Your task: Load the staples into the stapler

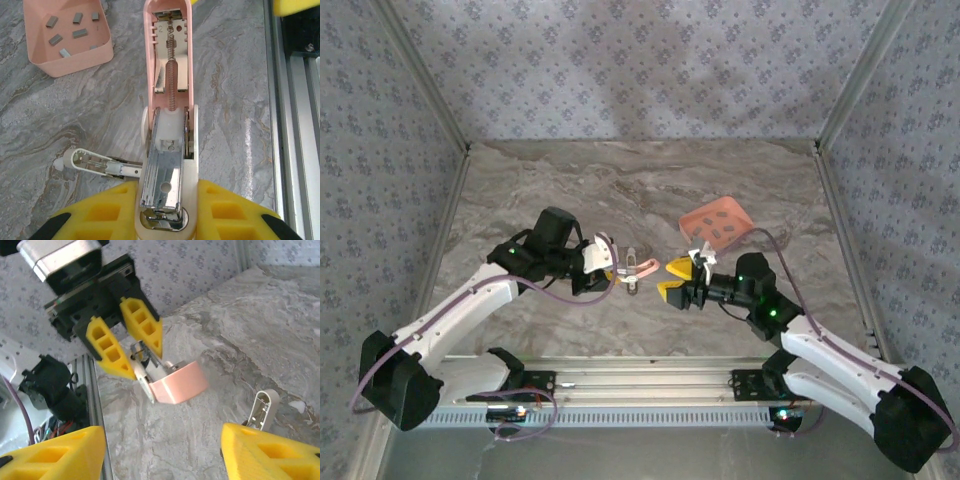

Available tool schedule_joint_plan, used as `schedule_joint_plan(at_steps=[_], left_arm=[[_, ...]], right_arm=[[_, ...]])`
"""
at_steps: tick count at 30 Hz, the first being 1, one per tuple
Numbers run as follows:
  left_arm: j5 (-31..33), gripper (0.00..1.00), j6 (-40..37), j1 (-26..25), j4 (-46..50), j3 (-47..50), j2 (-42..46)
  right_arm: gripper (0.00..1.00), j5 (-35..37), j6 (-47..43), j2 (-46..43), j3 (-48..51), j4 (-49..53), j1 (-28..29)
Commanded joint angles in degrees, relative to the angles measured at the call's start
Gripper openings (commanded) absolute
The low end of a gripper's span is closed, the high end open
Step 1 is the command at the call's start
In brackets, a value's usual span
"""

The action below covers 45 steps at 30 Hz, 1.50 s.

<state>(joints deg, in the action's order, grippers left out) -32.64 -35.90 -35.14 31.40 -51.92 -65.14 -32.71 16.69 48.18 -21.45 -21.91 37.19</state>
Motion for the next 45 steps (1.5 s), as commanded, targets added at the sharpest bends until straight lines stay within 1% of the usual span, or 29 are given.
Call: schedule_joint_plan(at_steps=[1, 6, 8, 13, 16, 20, 24, 28, 34, 36, 37, 39, 40, 42, 45], left_arm=[[-0.4, 0.11, 0.0, 0.1, 0.7, 0.2, 1.2], [-0.3, 0.11, -0.1, 0.1, 0.6, 0.1, 0.9], [-0.3, 0.11, -0.2, 0.1, 0.7, 0.1, 0.7], [-0.1, 0.11, -0.2, 0.1, 0.7, 0.0, 0.5], [0.2, 0.11, -0.3, 0.1, 0.8, -0.1, 0.5], [0.3, 0.11, -0.5, 0.0, 0.9, -0.1, 0.3], [0.4, 0.11, -0.6, 0.0, 1.2, -0.3, 0.2], [0.8, 0.11, -0.6, 0.0, 1.2, -0.3, 0.1], [2.5, 0.13, -0.6, -0.3, 1.5, -0.2, 0.1], [3.4, 0.18, -0.5, -0.5, 1.3, -0.1, 0.0], [3.9, 0.27, -0.5, -0.6, 1.1, 0.0, 0.0], [4.4, 0.51, -0.3, -0.8, 0.6, 0.1, 0.3], [4.4, 0.58, -0.2, -0.9, 0.3, 0.2, 0.5], [5.8, 0.65, 0.1, -1.3, -1.2, 1.0, 1.4], [8.5, 0.69, -0.3, -2.7, -2.2, 1.5, 2.6]], right_arm=[[0.64, 3.4, 12.4, 1.9, -5.0, 4.9, 0.4], [0.62, 5.1, 24.2, 5.7, -9.2, 7.0, 1.7], [0.6, 7.3, 28.0, 6.8, -10.0, 7.2, 2.4], [0.56, 9.2, 33.6, 9.3, -12.6, 10.9, 3.4], [0.49, 11.7, 37.0, 10.1, -13.7, 13.5, 4.3], [0.41, 12.9, 39.5, 11.1, -14.4, 14.0, 4.6], [0.39, 11.9, 40.5, 12.4, -15.4, 14.6, 4.6], [0.29, 11.0, 41.4, 12.8, -15.9, 14.3, 4.6], [0.17, 11.8, 41.3, 11.1, -16.5, 14.2, 4.8], [0.15, 12.5, 41.0, 10.6, -16.7, 14.5, 5.1], [0.15, 13.1, 40.5, 10.4, -17.2, 15.2, 5.3], [0.14, 14.9, 38.3, 10.4, -19.1, 19.4, 6.1], [0.14, 16.6, 36.9, 10.5, -20.6, 22.3, 6.7], [0.14, 21.3, 32.5, 11.4, -24.5, 31.5, 8.6], [0.14, 25.3, 30.3, 12.9, -27.2, 36.7, 10.2]])
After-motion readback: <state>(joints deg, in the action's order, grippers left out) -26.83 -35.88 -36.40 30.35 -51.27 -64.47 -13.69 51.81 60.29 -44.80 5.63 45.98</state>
